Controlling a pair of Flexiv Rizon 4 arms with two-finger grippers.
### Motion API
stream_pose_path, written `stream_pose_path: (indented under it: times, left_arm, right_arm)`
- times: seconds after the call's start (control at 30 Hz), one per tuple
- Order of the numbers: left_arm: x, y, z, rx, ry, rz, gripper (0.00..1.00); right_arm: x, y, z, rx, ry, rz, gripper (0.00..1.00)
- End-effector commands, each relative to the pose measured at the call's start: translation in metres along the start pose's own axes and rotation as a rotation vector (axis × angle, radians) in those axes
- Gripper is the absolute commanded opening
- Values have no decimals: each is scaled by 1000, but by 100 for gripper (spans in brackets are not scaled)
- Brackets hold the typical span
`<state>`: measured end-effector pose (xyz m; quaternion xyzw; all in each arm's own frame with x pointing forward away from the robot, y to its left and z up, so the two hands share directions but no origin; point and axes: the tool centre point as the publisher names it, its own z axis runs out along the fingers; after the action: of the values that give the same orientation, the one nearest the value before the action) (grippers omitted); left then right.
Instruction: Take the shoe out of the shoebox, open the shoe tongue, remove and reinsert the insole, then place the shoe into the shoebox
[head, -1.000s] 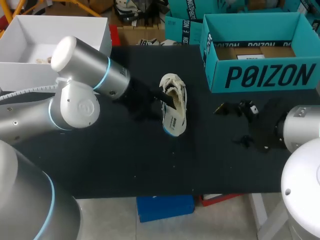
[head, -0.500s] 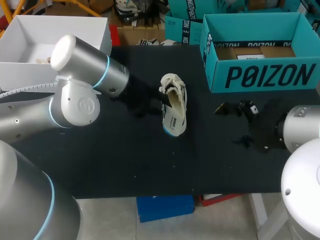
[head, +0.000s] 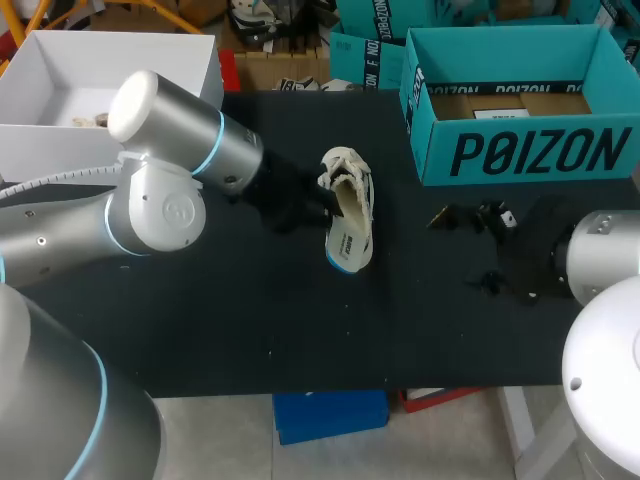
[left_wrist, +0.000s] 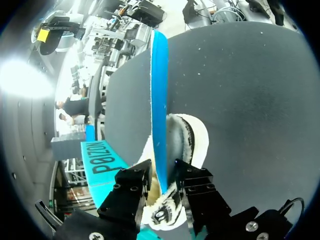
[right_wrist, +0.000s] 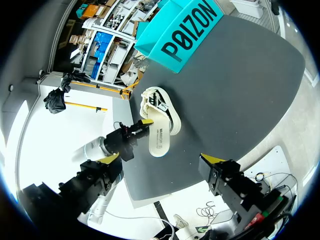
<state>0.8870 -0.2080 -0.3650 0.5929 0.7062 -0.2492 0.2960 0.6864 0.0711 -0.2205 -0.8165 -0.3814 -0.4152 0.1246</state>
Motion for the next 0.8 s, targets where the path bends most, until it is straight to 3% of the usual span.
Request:
stream_pose_path:
  times: [0.03,0.6,0.8]
  left_arm:
    - [2,1,6,-5,-1,-6,0]
    - [-20,-20,-22,29,-119,7,0]
    - [-15,-34,-22,31,-157,-18,0]
  right_arm:
    - [-8,1,-8,86,15,14,100]
    - [-8,1,-8,86,15,14,100]
    - [-8,1,-8,86,15,14,100]
